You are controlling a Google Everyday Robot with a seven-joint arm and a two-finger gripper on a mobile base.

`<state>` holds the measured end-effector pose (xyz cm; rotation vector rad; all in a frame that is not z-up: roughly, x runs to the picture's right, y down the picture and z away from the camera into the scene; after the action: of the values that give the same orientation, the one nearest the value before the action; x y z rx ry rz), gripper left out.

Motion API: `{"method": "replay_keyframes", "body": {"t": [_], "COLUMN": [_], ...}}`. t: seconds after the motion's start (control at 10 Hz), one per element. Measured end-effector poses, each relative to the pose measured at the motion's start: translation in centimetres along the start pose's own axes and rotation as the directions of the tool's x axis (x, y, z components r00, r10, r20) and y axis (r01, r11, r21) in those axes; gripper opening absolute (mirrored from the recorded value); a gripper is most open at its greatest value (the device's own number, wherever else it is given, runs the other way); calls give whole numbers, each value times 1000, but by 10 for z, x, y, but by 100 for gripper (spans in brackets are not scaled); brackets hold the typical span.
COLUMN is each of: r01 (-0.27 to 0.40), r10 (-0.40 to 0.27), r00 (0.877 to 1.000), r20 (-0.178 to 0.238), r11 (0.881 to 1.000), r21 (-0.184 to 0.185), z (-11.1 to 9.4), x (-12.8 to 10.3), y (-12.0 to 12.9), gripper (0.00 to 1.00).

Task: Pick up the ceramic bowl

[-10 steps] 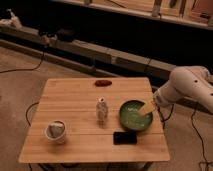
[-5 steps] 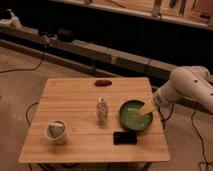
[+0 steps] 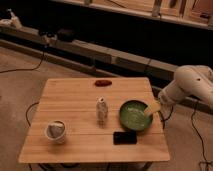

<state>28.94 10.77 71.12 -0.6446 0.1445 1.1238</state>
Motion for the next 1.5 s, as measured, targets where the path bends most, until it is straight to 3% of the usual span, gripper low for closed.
{"method": "replay_keyframes", "body": {"t": [0.2,0.4,0.6,1.0,1.2,1.5], "r01": [2,25,41,-22,-39,-14], "r10": [-2,-24,-39,25,48,26], "r00": [1000,1000,999,998,994,990], "r20": [-18,9,35,53,102,138], "r11": [1000,999,998,998,995,996], "r21": [1,-38,-54,-53,-94,-87], "z": [0,6,13,42,57,69], "x": [5,-5,-16,-16,-25,-33], "y": [-28,-37,-39,-61,-59,-60], "gripper": [80,80,80,80,80,80]}}
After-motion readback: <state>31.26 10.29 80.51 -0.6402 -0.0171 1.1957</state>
